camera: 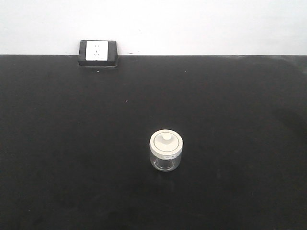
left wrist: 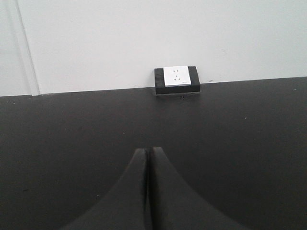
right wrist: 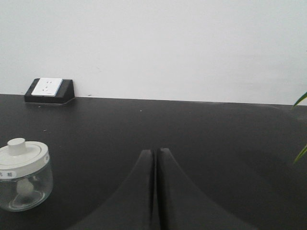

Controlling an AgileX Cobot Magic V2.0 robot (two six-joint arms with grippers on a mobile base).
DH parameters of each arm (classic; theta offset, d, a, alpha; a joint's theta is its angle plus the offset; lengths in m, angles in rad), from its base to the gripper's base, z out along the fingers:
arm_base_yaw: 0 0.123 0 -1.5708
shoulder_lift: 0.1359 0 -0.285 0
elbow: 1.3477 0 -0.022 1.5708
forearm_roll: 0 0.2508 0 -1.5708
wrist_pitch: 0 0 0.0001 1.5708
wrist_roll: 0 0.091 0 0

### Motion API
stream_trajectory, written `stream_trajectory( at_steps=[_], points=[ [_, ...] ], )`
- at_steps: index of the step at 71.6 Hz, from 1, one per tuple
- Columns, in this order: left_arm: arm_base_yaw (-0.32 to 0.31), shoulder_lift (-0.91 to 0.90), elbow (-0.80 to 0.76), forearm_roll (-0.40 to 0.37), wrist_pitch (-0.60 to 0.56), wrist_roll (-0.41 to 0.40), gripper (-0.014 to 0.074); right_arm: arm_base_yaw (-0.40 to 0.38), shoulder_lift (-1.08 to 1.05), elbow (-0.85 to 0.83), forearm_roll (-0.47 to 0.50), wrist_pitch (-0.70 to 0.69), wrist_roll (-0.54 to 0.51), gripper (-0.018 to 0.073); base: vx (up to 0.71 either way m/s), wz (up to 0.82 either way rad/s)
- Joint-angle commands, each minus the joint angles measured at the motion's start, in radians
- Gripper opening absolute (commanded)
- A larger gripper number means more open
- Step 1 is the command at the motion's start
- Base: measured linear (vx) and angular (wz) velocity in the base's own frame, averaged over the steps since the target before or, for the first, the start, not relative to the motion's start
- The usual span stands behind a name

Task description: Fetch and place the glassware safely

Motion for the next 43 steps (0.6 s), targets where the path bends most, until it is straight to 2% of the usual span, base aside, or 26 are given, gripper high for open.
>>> stream_trajectory(
  at_steps=[1,43],
  points=[
    [0.000,-0.018,0.031,-0.001,-0.077,-0.002,-0.0007,-0.023,-0.013,0.020,-0.008,-0.080,-0.010,-0.0008,0.00,0.00],
    [0.000,-0.018,0.031,-0.001,-0.077,-0.002,-0.0007,-0.020,-0.013,0.020,-0.007,-0.072,-0.010,-0.0008,0.00,0.00]
  ],
)
